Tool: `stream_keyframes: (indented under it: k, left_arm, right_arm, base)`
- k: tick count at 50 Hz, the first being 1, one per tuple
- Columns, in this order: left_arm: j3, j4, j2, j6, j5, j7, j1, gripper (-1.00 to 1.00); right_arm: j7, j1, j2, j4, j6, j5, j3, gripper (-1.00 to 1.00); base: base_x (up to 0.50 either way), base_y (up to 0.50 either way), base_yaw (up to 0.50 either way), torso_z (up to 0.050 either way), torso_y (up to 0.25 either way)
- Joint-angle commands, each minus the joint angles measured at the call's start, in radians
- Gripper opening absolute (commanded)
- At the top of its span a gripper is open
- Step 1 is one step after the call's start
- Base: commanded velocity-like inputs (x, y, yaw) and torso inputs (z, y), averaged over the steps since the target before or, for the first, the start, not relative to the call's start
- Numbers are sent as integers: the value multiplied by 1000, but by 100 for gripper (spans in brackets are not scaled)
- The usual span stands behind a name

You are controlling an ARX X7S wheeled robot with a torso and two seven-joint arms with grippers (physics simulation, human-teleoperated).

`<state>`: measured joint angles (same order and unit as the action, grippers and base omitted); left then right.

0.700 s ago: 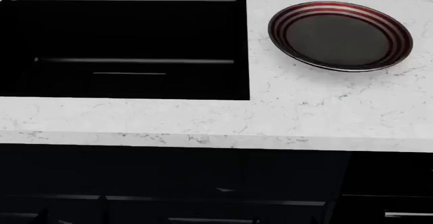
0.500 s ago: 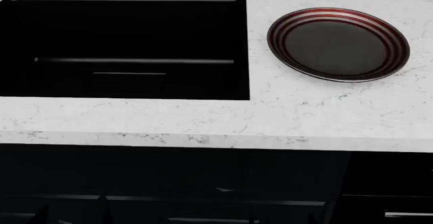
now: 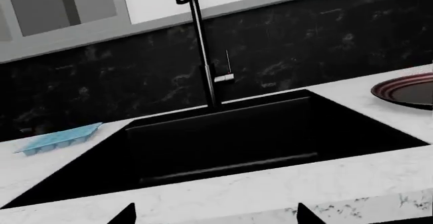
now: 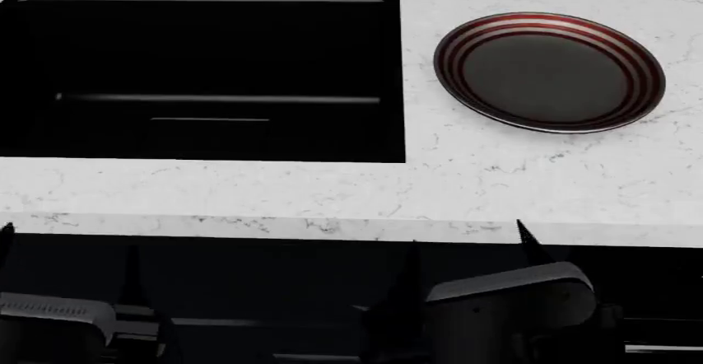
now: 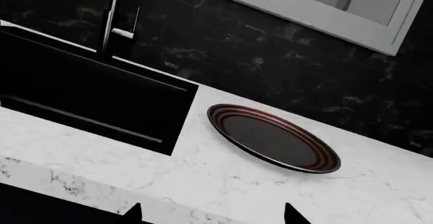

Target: Pick the sweet potato from the sink and place it on the plate located on the counter

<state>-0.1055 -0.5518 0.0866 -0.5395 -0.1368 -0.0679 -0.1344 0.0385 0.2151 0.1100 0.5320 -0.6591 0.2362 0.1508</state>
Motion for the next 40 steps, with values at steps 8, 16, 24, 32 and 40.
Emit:
stream_keyframes:
  k: [8, 16, 24, 32, 40]
  left_arm:
    - [-53, -200, 45, -332, -49, 44, -256, 100]
    - [-65, -221, 48, -391, -50, 52, -312, 100]
    - [-53, -244, 49, -383, -32, 54, -296, 100]
    - [-66, -243, 56, -370, -27, 49, -286, 100]
    - [-78, -249, 66, -377, -29, 45, -290, 100]
  right_arm:
    - [83, 258, 41, 156, -324, 62, 42, 100]
    - [111, 276, 36, 166, -314, 20, 19, 100]
    - [105, 265, 44, 200, -334, 27, 21, 100]
    - [105, 259, 48, 217, -325, 14, 2, 100]
    - [103, 257, 51, 224, -318, 5, -3, 100]
  base:
    - [0, 0, 0, 0, 0]
    - [0, 0, 0, 0, 0]
    - [106, 114, 0, 0, 0]
    - [410, 349, 0, 0, 0]
    - [488, 230, 0, 0, 0]
